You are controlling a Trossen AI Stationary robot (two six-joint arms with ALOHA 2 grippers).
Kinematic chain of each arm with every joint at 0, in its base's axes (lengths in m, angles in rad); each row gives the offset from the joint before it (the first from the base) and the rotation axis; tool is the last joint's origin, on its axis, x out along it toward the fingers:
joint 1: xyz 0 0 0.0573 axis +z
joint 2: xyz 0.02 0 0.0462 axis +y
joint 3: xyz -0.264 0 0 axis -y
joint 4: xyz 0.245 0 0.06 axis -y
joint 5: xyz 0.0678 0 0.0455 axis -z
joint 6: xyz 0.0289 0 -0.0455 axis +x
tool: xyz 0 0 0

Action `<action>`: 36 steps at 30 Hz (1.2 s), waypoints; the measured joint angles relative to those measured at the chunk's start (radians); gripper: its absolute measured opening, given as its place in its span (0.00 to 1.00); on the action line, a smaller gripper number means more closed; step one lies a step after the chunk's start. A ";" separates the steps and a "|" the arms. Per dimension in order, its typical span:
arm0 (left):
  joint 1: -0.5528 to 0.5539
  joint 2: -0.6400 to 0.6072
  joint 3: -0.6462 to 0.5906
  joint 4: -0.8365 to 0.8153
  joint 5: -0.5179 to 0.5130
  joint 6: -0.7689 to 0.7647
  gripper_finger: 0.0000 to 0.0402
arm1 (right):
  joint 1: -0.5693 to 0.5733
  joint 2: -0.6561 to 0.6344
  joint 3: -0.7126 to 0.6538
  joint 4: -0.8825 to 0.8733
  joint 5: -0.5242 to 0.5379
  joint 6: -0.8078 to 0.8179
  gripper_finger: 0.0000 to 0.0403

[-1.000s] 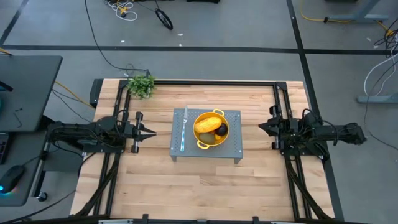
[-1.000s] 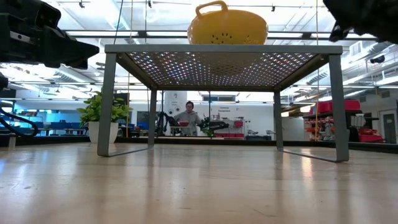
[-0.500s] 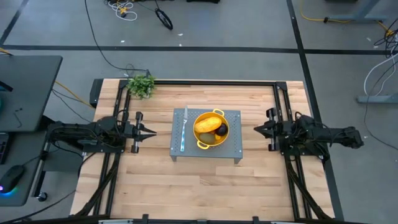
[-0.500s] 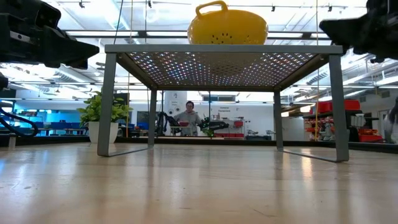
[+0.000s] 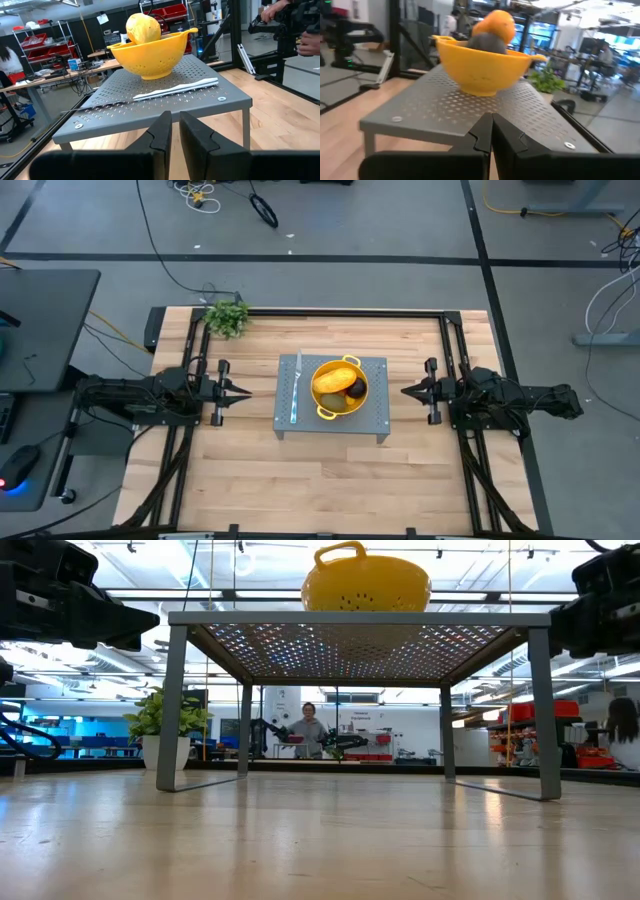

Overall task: Pick & Place Fruit
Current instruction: Return to Home Position

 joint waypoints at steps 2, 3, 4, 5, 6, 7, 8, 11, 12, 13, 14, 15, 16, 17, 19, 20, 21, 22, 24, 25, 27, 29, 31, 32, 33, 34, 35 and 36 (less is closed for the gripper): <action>0.000 0.000 0.000 0.000 0.000 0.000 0.11 | 0.000 0.000 0.000 -0.004 0.035 0.016 0.04; 0.000 0.000 0.000 0.000 0.000 0.000 0.11 | 0.000 0.000 0.000 -0.004 0.053 0.022 0.04; 0.000 0.000 0.000 0.000 0.000 0.000 0.11 | -0.001 0.000 0.000 -0.004 0.059 0.026 0.04; 0.000 0.000 0.000 0.000 0.000 0.000 0.11 | -0.001 0.000 0.000 -0.004 0.062 0.025 0.04; 0.000 0.000 0.000 0.000 0.000 0.000 0.11 | -0.002 0.000 0.000 -0.004 0.061 0.024 0.04; 0.000 0.000 0.000 0.000 0.000 0.000 0.11 | -0.002 0.000 0.000 -0.004 0.055 0.026 0.04; 0.000 0.000 0.000 0.000 0.000 0.000 0.11 | -0.002 0.000 0.000 -0.004 0.048 0.031 0.04; 0.000 0.000 0.000 0.000 0.000 0.000 0.11 | -0.002 0.000 0.000 -0.004 0.044 0.038 0.04; 0.000 0.000 0.000 0.000 0.000 0.000 0.11 | -0.002 0.000 0.000 -0.004 0.044 0.039 0.04; 0.000 0.000 0.000 0.000 0.000 0.000 0.11 | -0.002 0.000 0.000 -0.004 0.044 0.039 0.04; 0.000 0.000 0.000 0.000 0.000 0.000 0.11 | -0.002 0.000 0.000 -0.004 0.044 0.039 0.04; 0.000 0.000 0.000 0.000 0.000 0.000 0.11 | -0.002 0.000 0.000 -0.004 0.044 0.039 0.04; 0.000 0.000 0.000 0.000 0.000 0.000 0.11 | -0.002 0.000 0.000 -0.004 0.044 0.039 0.04; 0.000 0.000 0.000 0.000 0.000 0.000 0.11 | -0.002 0.000 0.000 -0.004 0.044 0.039 0.04; 0.000 0.000 0.000 0.000 0.000 0.000 0.11 | -0.002 0.000 0.000 -0.004 0.044 0.040 0.04; 0.000 0.000 0.000 0.000 0.000 0.000 0.11 | -0.002 0.000 0.000 -0.004 0.044 0.039 0.04; 0.000 0.000 0.000 0.000 0.000 0.000 0.11 | -0.002 0.000 0.000 -0.004 0.044 0.039 0.04; 0.000 0.000 0.000 0.000 0.000 0.000 0.11 | -0.002 0.000 0.000 -0.004 0.044 0.040 0.04; 0.000 0.000 0.000 0.000 0.000 0.000 0.11 | -0.002 0.000 0.000 -0.004 0.044 0.040 0.04; 0.000 0.000 0.000 0.000 0.000 0.000 0.11 | -0.002 0.000 0.000 -0.004 0.044 0.040 0.04; 0.000 0.000 0.000 0.000 0.000 0.000 0.11 | -0.002 0.000 0.000 -0.004 0.044 0.040 0.04; 0.000 0.000 0.000 0.000 0.000 0.000 0.11 | -0.002 0.000 0.000 -0.004 0.044 0.040 0.04; 0.000 0.000 0.000 0.000 0.000 0.000 0.11 | -0.002 0.000 0.000 -0.004 0.044 0.040 0.04; 0.000 0.000 0.000 0.000 0.000 0.000 0.11 | -0.002 0.000 0.000 -0.004 0.044 0.040 0.04; 0.000 0.000 0.000 0.000 0.000 0.000 0.11 | -0.002 0.000 0.000 -0.004 0.044 0.040 0.04; 0.000 0.000 0.000 0.000 0.000 0.000 0.11 | -0.002 0.000 0.000 -0.004 0.043 0.040 0.04; 0.000 0.000 0.000 0.000 0.000 0.000 0.11 | -0.002 0.000 0.000 -0.004 0.044 0.040 0.04; 0.000 0.000 0.000 0.000 0.000 0.000 0.11 | -0.002 0.000 0.000 -0.004 0.044 0.040 0.04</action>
